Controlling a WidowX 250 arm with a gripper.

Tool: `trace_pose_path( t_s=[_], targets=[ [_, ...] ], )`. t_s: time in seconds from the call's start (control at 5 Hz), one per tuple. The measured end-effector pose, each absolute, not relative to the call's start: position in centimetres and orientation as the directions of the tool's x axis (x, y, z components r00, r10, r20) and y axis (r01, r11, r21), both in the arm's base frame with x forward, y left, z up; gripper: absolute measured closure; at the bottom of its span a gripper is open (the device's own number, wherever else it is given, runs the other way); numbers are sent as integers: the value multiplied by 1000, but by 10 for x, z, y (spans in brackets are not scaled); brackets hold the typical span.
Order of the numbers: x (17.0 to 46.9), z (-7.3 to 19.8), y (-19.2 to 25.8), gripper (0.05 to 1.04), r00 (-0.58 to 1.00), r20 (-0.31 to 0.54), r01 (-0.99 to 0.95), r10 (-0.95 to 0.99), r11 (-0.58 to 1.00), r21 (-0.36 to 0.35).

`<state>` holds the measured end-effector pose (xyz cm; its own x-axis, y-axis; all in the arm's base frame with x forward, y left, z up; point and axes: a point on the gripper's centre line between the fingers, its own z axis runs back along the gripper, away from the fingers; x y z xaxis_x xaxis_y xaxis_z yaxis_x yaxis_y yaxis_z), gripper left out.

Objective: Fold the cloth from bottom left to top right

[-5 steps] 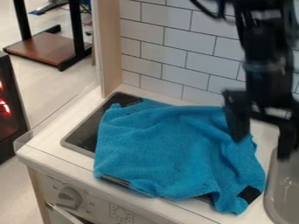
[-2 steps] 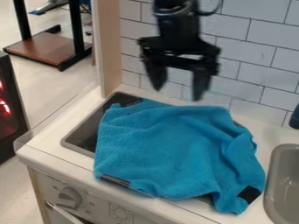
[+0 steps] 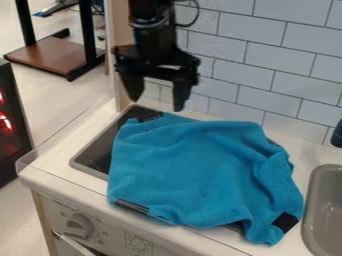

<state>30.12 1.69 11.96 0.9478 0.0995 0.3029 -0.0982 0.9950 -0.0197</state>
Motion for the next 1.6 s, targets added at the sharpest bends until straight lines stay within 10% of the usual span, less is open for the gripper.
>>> trace_pose_path(
  t_s=[1.0, 1.6],
  targets=[
    [348, 54, 86, 85, 926, 253, -317, 281, 942, 111],
    [367, 3, 95, 85, 928, 163, -350, 335, 934, 75]
  ],
)
